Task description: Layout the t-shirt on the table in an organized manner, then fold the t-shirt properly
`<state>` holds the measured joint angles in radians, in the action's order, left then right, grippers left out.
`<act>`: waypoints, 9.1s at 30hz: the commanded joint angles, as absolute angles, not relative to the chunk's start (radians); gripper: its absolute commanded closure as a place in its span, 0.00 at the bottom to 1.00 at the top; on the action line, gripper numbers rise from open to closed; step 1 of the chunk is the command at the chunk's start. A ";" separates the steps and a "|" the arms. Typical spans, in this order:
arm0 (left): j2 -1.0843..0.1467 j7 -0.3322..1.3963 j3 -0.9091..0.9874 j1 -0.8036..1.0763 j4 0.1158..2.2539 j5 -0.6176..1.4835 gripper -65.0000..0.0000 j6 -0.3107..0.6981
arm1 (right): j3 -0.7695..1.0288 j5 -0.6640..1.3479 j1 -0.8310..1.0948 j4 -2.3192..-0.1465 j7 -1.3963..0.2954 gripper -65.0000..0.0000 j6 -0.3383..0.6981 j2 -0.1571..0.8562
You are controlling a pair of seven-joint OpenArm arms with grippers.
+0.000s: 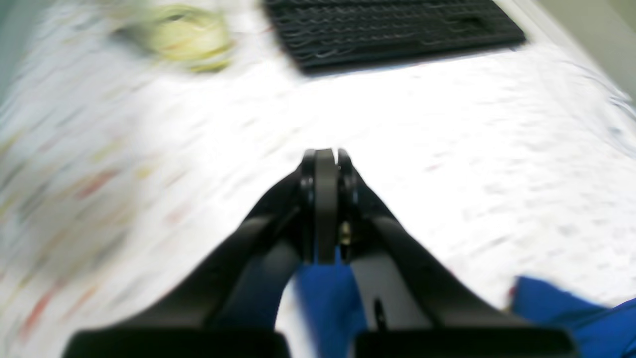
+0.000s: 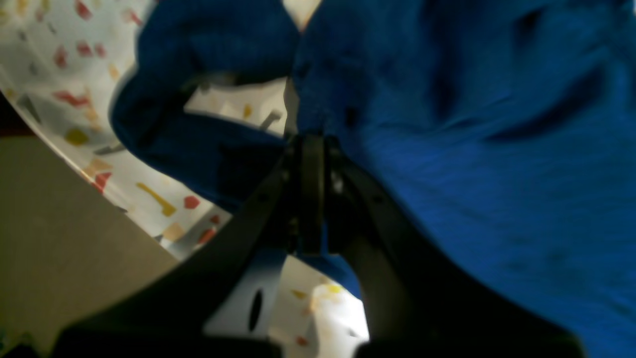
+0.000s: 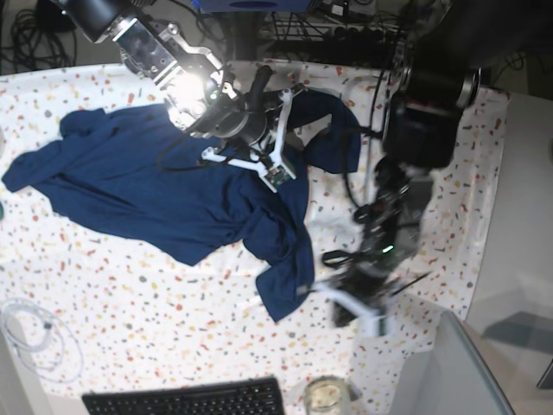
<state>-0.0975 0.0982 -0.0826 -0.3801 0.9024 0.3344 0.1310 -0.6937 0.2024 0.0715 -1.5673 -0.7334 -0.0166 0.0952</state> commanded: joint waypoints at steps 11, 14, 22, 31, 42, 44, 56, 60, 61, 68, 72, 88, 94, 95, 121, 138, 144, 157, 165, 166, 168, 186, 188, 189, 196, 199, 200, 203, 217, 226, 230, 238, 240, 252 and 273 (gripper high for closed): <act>-0.193 0.277 0.553 0.102 1.474 0.338 1.00 0.130 | -0.661 0.203 0.074 -1.759 -0.782 0.60 -0.013 0.091; -0.197 0.277 0.659 0.223 1.475 0.338 1.00 0.139 | -0.568 0.203 0.056 -1.735 -0.754 0.59 -0.013 0.070; -0.163 0.277 0.794 0.400 1.478 0.332 1.00 0.340 | -0.532 0.205 -0.088 -1.423 -0.680 0.57 -0.013 0.039; -0.142 0.282 0.786 0.417 1.484 0.335 1.00 0.341 | -0.532 0.205 -0.119 -1.282 -0.601 0.37 -0.013 0.033; -0.143 0.283 0.786 0.414 1.483 0.332 1.00 0.341 | -0.533 0.205 -0.058 -1.409 -0.591 0.97 0.084 0.010; -0.147 0.282 0.786 0.414 1.484 0.332 1.00 0.341 | -0.562 0.205 -0.044 -1.454 -0.627 0.97 0.099 -0.013; -0.145 0.286 0.786 0.412 1.523 0.331 1.00 0.341 | -0.845 0.206 -0.211 -1.219 -0.575 0.96 0.097 -0.142; -0.145 0.286 0.786 0.412 1.515 0.331 1.00 0.341 | -0.865 0.208 -0.246 -1.161 -0.515 0.88 0.097 -0.142; -0.145 0.288 0.785 0.412 1.514 0.331 1.00 0.341 | -0.866 0.208 -0.246 -1.168 -0.516 0.80 0.099 -0.142; -0.150 0.288 0.688 0.415 1.512 0.331 1.00 0.341 | -0.837 0.203 -0.194 -1.460 -0.633 0.24 0.099 -0.067; -0.145 0.288 0.622 0.418 1.512 0.331 1.00 0.341 | -0.723 0.203 -0.110 -1.649 -0.634 0.28 0.099 0.025; -0.093 0.288 0.326 0.424 1.583 0.340 1.00 0.341 | -0.143 0.202 0.053 -1.570 -0.628 0.99 0.097 0.097; -0.094 0.291 0.176 0.343 1.692 0.331 1.00 0.332 | 0.136 0.200 0.070 -1.498 -0.628 1.00 0.101 0.179; -0.096 0.305 0.136 0.306 1.675 0.331 1.00 0.311 | 0.151 0.200 0.065 -1.460 -0.628 1.00 0.101 0.203; -0.090 0.395 0.170 0.337 1.612 0.355 0.14 0.179 | 0.469 0.202 0.262 -1.618 -0.559 0.84 0.107 0.131; -0.084 0.398 0.035 0.234 1.438 0.598 0.23 0.179 | 0.545 0.280 0.263 -1.612 -0.559 0.84 0.108 0.099; -0.081 0.398 0.036 0.194 1.438 0.602 1.00 0.173 | 0.604 0.426 0.275 -1.615 -0.582 0.57 0.180 0.090; -0.079 0.401 -0.022 -0.016 1.509 0.596 1.00 0.114 | 0.193 0.418 0.441 -1.755 -0.671 0.52 0.522 0.200; -0.079 0.390 -0.087 -0.157 1.357 0.596 1.00 0.039 | -0.211 0.418 0.349 -1.773 -0.671 0.26 0.512 0.259; -0.079 0.378 -0.087 -0.173 1.345 0.596 1.00 0.039 | -0.259 0.418 0.331 -1.770 -0.671 0.23 0.490 0.259; -0.079 0.337 -0.087 -0.196 1.322 0.596 1.00 0.039 | -0.354 0.418 0.286 -1.762 -0.671 0.22 0.430 0.259; -0.107 0.317 -0.082 -0.183 1.276 0.595 1.00 0.039 | -0.746 0.421 0.019 -1.276 -0.504 0.36 0.297 0.173; -0.125 0.317 -0.088 -0.165 1.279 0.595 1.00 0.039 | -0.740 0.421 0.021 -1.259 -0.484 0.58 0.297 0.177; -0.127 0.317 -0.088 -0.159 1.280 0.595 1.00 0.039 | -0.739 0.421 0.021 -1.257 -0.483 0.72 0.297 0.180; -0.159 0.315 -0.077 -0.088 1.285 0.464 1.00 0.041 | -0.717 0.421 0.081 -1.400 -0.483 0.99 0.297 0.252; -0.153 0.314 -0.076 -0.045 1.287 0.337 1.00 0.041 | -0.641 0.423 0.157 -1.543 -0.487 0.99 0.297 0.291; -0.153 0.314 -0.076 -0.030 1.287 0.314 1.00 0.041 | -0.619 0.423 0.180 -1.584 -0.487 0.99 0.297 0.303; -0.156 0.312 -0.076 0.031 1.313 0.291 1.00 0.041 | -0.522 0.424 0.249 -1.727 -0.504 0.99 0.297 0.346; -0.160 0.312 0.053 0.259 1.411 0.282 1.00 0.044 | -0.179 0.429 0.127 -1.994 -0.739 0.99 0.305 0.340; -0.160 0.312 0.061 0.407 1.526 0.282 1.00 0.044 | -0.185 0.424 -0.185 -1.847 -0.871 0.99 0.305 0.200; -0.159 0.312 0.062 0.414 1.537 0.282 1.00 0.044 | -0.185 0.424 -0.231 -1.727 -0.880 0.99 0.305 0.166; -0.159 0.312 0.054 0.406 1.529 0.282 1.00 0.044 | -0.309 0.418 -0.101 -1.716 -0.854 0.32 0.298 0.214; -0.159 0.314 0.054 0.404 1.535 0.282 1.00 0.044 | -0.297 0.418 -0.087 -1.690 -0.765 0.11 0.297 0.217; -0.159 0.314 0.053 0.407 1.531 0.282 1.00 0.044 | -0.295 0.226 -0.131 -1.325 -0.582 0.12 0.298 0.171; -0.157 0.314 0.053 0.407 1.527 0.282 1.00 0.044 | -0.200 0.229 -0.134 -1.870 -0.826 1.00 0.300 0.116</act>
<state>-0.1535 0.3328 0.0505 0.4049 1.5143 0.2829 0.0414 -0.2054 0.2283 -0.1093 -1.8549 -0.8524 0.3027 0.1097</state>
